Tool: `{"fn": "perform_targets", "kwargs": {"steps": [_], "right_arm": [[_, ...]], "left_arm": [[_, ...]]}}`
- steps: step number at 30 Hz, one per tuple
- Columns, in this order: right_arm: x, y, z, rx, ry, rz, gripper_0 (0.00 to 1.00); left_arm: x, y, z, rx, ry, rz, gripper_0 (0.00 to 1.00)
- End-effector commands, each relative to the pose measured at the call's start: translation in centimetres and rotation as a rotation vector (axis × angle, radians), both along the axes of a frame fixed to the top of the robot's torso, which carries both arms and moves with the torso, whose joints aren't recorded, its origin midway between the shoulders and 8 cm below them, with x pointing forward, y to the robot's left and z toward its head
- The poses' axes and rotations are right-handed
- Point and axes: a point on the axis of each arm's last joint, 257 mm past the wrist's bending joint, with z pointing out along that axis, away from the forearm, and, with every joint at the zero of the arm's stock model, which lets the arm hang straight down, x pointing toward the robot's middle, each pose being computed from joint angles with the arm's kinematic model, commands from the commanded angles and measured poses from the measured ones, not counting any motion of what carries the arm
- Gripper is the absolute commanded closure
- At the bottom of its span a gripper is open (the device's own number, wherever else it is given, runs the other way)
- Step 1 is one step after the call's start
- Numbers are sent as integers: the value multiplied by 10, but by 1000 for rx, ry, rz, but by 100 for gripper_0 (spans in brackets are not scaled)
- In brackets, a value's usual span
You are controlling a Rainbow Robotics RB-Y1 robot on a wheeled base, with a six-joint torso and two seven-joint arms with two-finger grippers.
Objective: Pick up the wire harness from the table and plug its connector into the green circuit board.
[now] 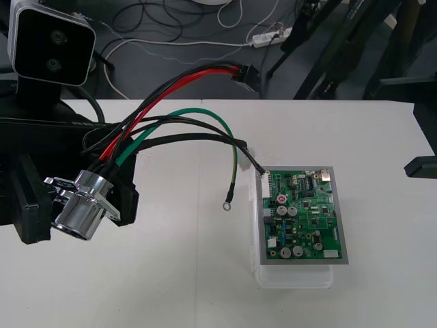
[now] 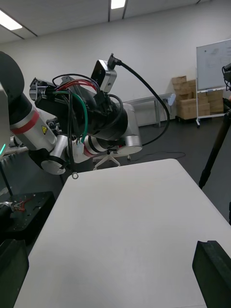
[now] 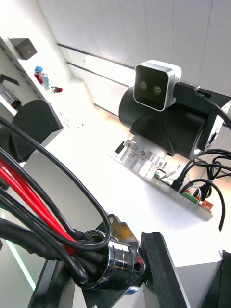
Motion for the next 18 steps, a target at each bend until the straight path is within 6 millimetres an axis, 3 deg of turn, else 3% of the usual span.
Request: {"fn": "perform_targets", "kwargs": {"steps": [1,5,10,18], "right_arm": [[-4,7,12,29,39,34,0],[-3,10,13,52,62,36,0],[-1,20,18,103,219,76,0],[13,46,22,183,343,171,0]], "left_arm": [[-12,3,0,-102,-61,-22,100],[-13,4,-1,-101,-60,-24,100],[-14,4,-2,-98,-53,-24,100],[-14,3,-3,-96,-55,-22,100]]}}
